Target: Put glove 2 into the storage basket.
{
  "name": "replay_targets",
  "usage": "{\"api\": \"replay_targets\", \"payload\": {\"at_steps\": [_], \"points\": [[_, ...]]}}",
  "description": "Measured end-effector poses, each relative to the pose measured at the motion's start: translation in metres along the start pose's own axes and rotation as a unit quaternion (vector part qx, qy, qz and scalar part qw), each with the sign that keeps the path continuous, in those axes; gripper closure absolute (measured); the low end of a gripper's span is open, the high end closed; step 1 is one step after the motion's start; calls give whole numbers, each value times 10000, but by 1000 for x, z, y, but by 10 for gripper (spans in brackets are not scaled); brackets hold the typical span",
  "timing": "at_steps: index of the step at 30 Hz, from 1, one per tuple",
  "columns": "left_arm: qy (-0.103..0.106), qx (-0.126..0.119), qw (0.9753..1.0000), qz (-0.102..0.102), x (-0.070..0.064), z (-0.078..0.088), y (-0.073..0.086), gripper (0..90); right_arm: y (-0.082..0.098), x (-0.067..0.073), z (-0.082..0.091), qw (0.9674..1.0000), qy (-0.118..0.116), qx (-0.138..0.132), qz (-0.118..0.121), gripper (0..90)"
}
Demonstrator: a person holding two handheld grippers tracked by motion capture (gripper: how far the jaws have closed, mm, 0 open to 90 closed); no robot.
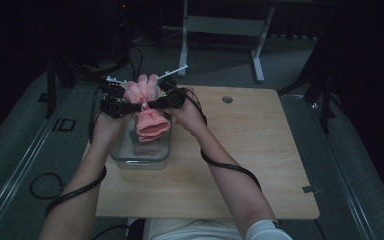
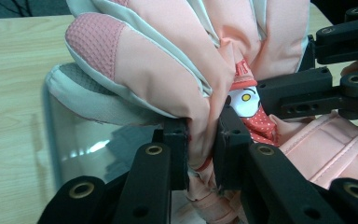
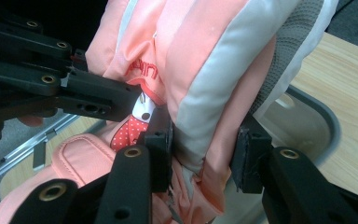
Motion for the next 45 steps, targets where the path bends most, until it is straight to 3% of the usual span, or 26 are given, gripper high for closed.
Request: {"api": "replay_targets", "payload": {"at_steps": [4,9,18,24,27,30,39,45], "points": [[-19,12,10000,50,7,0,2,771,-4,4,-8,10000,-23,35,41,640],[37,95,9997,207,18,-12,9,771,-3,4,-23,9998,22,188,27,640],[74,352,9986,388,24,-43,31,771,22,-6,-46,9987,14,492,-146,640],[25,525,9976,448,25,-51,45,771,36,-7,-58,9974,-51,686,-220,639],[-107,547,9976,399,24,-54,52,771,43,-5,-63,9970,-88,740,-232,638],[-57,627,9968,486,26,-59,58,770,49,-5,-68,9964,-80,810,-230,637],[103,734,9954,610,27,-65,68,768,60,-8,-71,9953,-147,918,-286,632],[14,811,9955,498,28,-68,68,761,63,-10,-76,9948,-155,972,-268,613]]}}
Point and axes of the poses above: each handheld gripper's, and its own axes: z roughly backward along the jaws, y roughly out of its underside, x roughly to its left, the point moved 2 cm from there along -z, roughly forward along the jaws, and after that the axes turned 4 degrees about z, right-handed, at the moved point
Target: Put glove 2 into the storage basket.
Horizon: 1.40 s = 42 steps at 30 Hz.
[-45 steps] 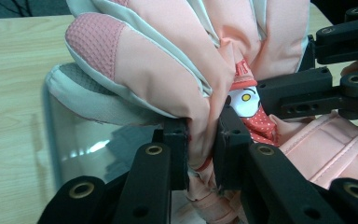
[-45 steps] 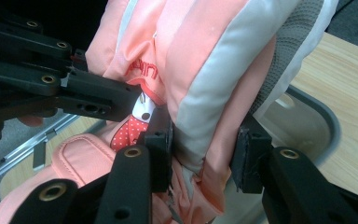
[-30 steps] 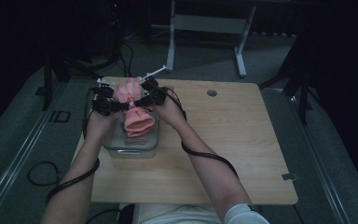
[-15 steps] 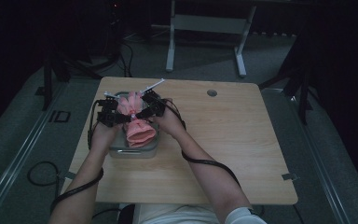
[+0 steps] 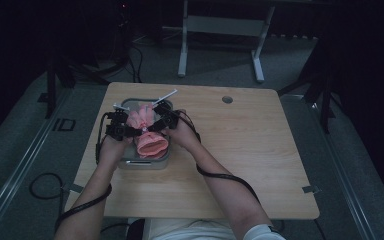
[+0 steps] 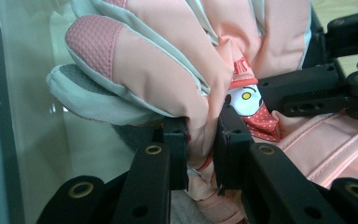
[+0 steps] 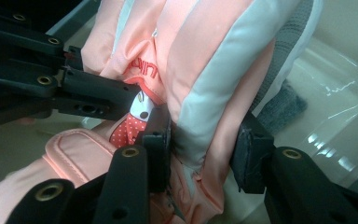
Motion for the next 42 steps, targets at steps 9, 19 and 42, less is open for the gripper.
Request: {"api": "replay_targets", "payload": {"at_steps": [9,19,42], "points": [[-224,84,9997,-46,2,-6,-7,637,-4,-6,-4,9998,180,49,29,574],[-360,-17,9993,-70,9,-5,-12,553,-14,-10,-5,9999,90,2,-58,549],[-478,-464,9975,-248,1,16,-23,474,-27,-5,27,9992,41,-402,51,544]]}}
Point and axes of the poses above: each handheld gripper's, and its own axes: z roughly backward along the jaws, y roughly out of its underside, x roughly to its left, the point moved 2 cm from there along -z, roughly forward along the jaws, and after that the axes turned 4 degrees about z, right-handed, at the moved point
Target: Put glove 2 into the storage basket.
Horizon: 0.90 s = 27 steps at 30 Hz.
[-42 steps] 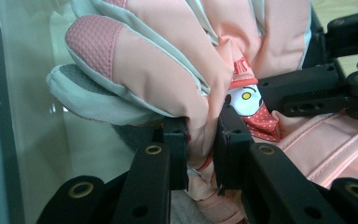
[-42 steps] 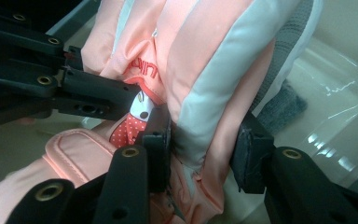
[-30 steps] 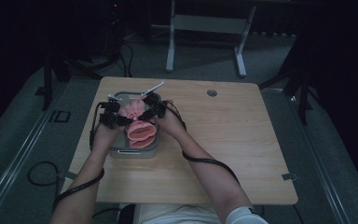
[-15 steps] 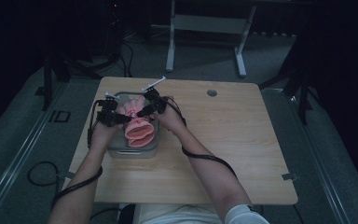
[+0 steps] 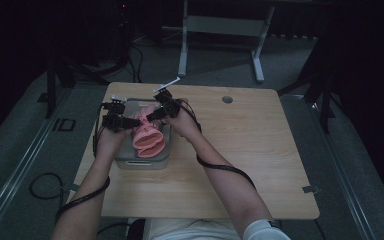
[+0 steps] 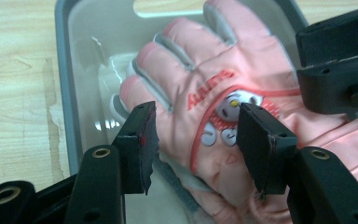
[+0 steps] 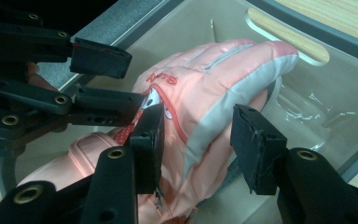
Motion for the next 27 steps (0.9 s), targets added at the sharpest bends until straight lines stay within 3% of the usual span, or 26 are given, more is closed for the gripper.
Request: {"api": "replay_targets", "payload": {"at_steps": [12,16,27], "points": [[8,-137,9999,-91,-4,14,-5,469,-1,-2,12,9999,-10,-158,-6,541],[59,-182,9995,-233,-12,21,-5,467,-1,-3,20,9997,1,-241,30,519],[-37,-421,9977,-528,-39,34,-13,348,5,-10,46,9991,6,-416,100,465]]}}
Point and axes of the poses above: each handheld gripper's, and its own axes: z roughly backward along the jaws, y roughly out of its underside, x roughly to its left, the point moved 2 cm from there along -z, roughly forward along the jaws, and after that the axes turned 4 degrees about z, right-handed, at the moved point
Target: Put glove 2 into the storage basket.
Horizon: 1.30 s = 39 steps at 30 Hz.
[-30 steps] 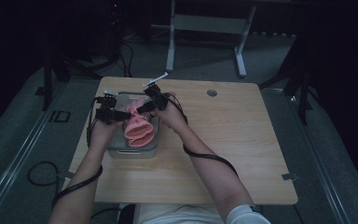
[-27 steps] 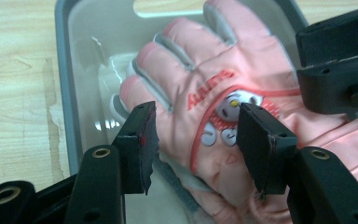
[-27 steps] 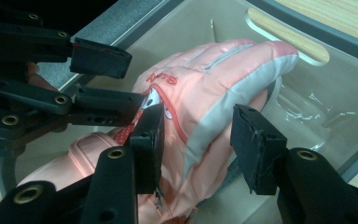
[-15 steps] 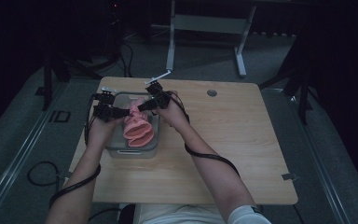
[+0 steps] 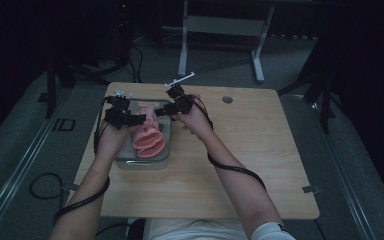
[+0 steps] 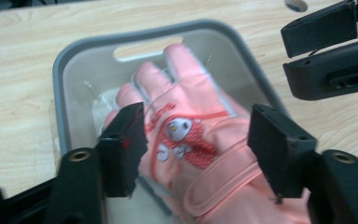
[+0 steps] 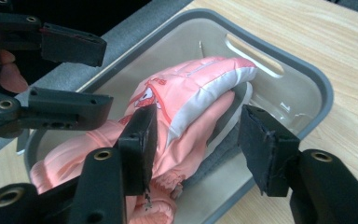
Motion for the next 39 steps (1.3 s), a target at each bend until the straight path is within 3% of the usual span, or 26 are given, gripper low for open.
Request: {"api": "replay_targets", "payload": {"at_steps": [4,5,6,11,14,25,28,31,34,39], "points": [[121,-5,9999,-116,-7,-1,-2,291,3,-1,7,10000,7,-53,53,426],[242,14,9996,-176,-11,-3,-2,291,4,-2,9,10000,-4,-58,67,413],[314,21,9994,-156,-12,-4,-2,196,7,-4,12,9999,-51,-60,72,379],[413,55,9988,-244,-19,-9,-3,122,16,-9,21,9997,-76,-95,225,276],[465,-15,9987,-197,-24,-11,-5,14,21,-12,26,9993,-59,-195,305,228],[492,-84,9965,-665,-51,-14,-5,17,48,-28,47,9990,130,-292,300,195],[602,-55,9948,-819,-60,-16,-5,41,56,-34,51,9990,186,-314,251,197],[570,-51,9932,-1011,-69,-17,-4,40,65,-39,54,9988,215,-313,294,195],[609,-50,9925,-1061,-76,-18,-2,34,70,-43,56,9989,195,-366,235,195],[760,-97,9880,-1343,-101,-17,3,25,83,-53,63,9986,317,-386,187,192]]}}
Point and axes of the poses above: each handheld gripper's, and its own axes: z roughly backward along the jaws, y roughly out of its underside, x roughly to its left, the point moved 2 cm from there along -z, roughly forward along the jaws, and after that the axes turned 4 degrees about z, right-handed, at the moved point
